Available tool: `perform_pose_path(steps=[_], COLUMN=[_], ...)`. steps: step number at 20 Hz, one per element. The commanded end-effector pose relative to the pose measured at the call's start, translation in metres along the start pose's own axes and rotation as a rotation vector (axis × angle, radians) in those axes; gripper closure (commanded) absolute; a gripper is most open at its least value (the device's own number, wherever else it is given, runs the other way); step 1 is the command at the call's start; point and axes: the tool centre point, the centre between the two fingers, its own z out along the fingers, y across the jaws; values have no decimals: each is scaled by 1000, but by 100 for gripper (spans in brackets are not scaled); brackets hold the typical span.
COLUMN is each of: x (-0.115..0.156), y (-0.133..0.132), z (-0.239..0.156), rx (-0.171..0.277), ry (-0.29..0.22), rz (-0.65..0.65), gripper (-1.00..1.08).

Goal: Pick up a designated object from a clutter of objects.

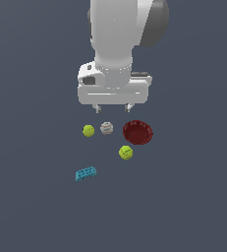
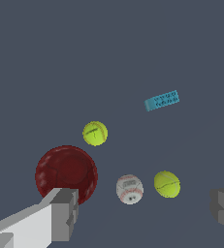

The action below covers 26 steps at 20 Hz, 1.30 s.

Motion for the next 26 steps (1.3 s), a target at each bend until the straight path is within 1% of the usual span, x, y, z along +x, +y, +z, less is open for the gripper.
perform_pose_path(steps=[1, 9, 16, 21, 26], x=[0, 5, 5, 9, 16], y=[0, -1, -1, -4, -10], z=[0, -14, -14, -2, 25], rx=[0, -13, -13, -16, -20], ry=[0, 26, 26, 24, 21], rz=[0, -41, -41, -74, -144], gripper=[-92, -92, -92, -92, -92])
